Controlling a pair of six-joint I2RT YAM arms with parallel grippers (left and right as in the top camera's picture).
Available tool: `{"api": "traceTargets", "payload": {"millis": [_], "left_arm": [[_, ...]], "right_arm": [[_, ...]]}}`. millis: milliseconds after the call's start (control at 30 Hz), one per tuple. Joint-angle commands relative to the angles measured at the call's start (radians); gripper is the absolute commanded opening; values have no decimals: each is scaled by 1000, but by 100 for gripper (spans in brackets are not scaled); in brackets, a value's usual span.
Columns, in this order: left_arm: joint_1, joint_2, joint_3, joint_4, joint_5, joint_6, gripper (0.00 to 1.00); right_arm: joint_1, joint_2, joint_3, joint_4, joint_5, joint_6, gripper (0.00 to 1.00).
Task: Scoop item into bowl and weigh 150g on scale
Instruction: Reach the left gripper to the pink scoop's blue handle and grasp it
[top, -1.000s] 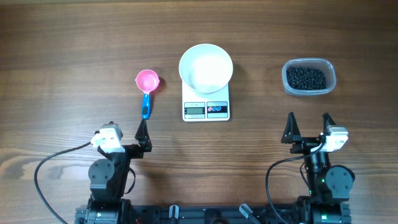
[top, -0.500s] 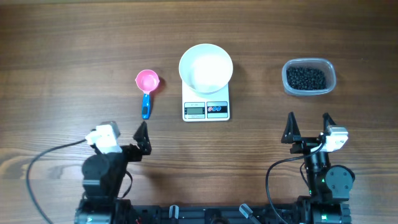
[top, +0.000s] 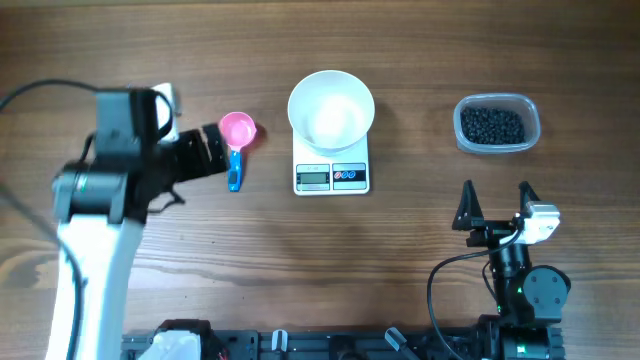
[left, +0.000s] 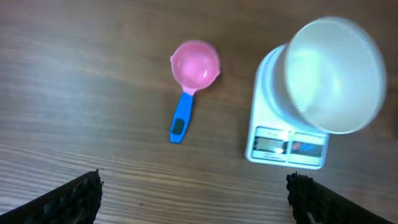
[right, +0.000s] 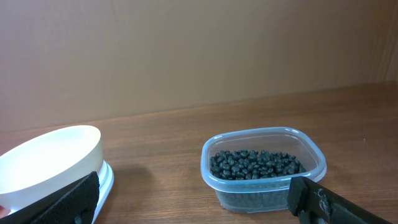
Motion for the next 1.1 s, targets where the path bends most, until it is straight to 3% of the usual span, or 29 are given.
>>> {"api": "traceTargets", "payload": {"millis": [0,67,100,133,200,233,333,433,567,900,1033,1067], "left_arm": [[-3,143,16,-4,4,19,100],[-3,213,16,-5,4,19,99],[-3,245,16,-5,4,19,89],[-3,280,16,-5,5,19,71],[-5,343,13,-10,6,7,26],[-10,377,5,-12,5,7,25],[-16,460,-22,-11,5,8,29],[-16,520,-36,19,4,8,55],[-16,576,-38,103,3,9,77],[-55,634,-95,281,0,35,78],[-55,634,-136,335,0,35,99],[-55,634,-139,338,0,34,100]], "right_arm": [[4,-5,-1,2,10,3,100],[4,-5,-1,2,10,3,100],[4,-5,-1,2,10,3,100],[4,-5,-1,2,10,3,100],[4,-5,-1,2,10,3,100],[4,-5,-1,2,10,3,100],[4,-5,-1,2,10,3,100],[4,-5,-1,2,10,3,100],[4,-5,-1,2,10,2,100],[4,-5,-1,2,10,3,100],[4,-5,-1,2,10,2,100],[4,-5,-1,2,10,3,100]]}}
